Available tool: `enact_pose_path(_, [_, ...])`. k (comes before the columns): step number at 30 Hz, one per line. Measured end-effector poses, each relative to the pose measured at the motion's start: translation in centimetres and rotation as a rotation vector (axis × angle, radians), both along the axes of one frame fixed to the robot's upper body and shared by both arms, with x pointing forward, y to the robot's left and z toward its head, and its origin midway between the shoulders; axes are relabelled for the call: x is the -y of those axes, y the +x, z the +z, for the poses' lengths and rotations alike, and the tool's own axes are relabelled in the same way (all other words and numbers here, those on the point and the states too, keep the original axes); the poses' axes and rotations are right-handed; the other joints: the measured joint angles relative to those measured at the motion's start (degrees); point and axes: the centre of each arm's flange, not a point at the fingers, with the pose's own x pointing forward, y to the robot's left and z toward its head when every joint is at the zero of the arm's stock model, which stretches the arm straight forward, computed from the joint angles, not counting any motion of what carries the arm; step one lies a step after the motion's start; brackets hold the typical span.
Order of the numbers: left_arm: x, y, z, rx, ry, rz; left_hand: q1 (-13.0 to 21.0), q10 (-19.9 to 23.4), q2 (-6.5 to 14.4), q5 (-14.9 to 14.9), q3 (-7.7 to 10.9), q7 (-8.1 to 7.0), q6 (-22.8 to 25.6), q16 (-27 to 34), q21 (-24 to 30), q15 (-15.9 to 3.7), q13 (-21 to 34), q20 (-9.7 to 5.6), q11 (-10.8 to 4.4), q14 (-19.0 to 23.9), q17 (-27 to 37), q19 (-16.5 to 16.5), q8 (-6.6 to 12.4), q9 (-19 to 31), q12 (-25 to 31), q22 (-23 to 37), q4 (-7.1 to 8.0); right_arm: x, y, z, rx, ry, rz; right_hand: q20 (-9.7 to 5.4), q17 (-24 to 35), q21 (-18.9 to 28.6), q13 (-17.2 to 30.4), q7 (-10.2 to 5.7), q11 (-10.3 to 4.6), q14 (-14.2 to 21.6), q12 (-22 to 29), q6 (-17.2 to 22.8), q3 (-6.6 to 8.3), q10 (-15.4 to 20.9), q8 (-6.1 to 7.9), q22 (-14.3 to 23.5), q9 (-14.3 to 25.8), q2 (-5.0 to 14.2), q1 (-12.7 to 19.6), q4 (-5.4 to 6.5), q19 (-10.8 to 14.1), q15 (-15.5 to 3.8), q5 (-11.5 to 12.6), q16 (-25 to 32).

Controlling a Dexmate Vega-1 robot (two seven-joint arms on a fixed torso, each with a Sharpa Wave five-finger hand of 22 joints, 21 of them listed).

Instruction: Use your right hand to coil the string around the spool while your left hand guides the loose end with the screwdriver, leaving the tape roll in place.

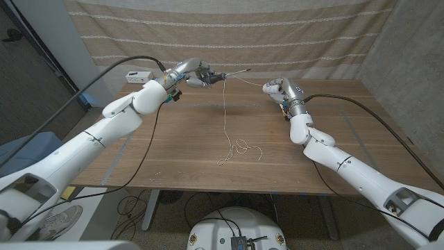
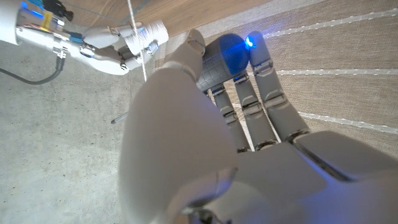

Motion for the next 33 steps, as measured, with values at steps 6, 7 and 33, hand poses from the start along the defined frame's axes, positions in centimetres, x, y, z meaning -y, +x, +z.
enact_pose_path(6, [0.1,-0.1,0.8,0.02,0.017,0.035,0.07,0.0,-0.08,-0.01,0.0,0.0,0.0,-0.2,0.41,0.0,0.02,0.1,0.0,0.0,0.27,-0.1,0.08,0.0,-0.42,-0.01,0.0,-0.2,-1.1,-1.6,-0.006,0.044,0.046,0.1,0.26,0.46,0.0,0.0,0.0,0.0,-0.01,0.0,-0.02,0.0,-0.01,-0.25,-0.01,-0.02,0.02,-0.03,-0.1,0.0,0.0,-0.39])
enact_pose_path(7, [0.0,0.0,0.8,0.022,0.022,0.052,0.07,0.0,-0.07,-0.01,0.0,0.0,0.0,-0.21,0.4,0.0,0.02,0.1,0.0,0.0,0.27,-0.1,0.08,0.0,-0.42,-0.01,0.0,-0.3,-1.5,-2.1,-0.01,0.058,0.059,0.1,0.26,0.66,0.0,0.0,0.0,0.0,-0.01,0.0,-0.04,0.0,-0.01,-0.26,-0.01,-0.08,0.09,-0.04,-0.1,0.0,0.0,-0.39])
enact_pose_path(33, [0.3,0.4,1.4,0.154,-0.006,0.196,0.2,0.41,-0.2,0.11,-0.08,-0.12,0.51,-0.23,0.89,-0.13,0.41,0.14,-0.4,0.12,0.22,-0.13,-0.09,0.31,-0.88,-0.25,0.08,0.1,-6.3,-3.5,-0.381,0.145,0.484,0.53,0.57,2.41,0.0,0.1,-0.09,0.0,-0.38,0.52,-0.41,0.09,-0.46,-1.06,-0.04,0.25,0.66,0.07,-0.52,0.0,0.29,-1.05])
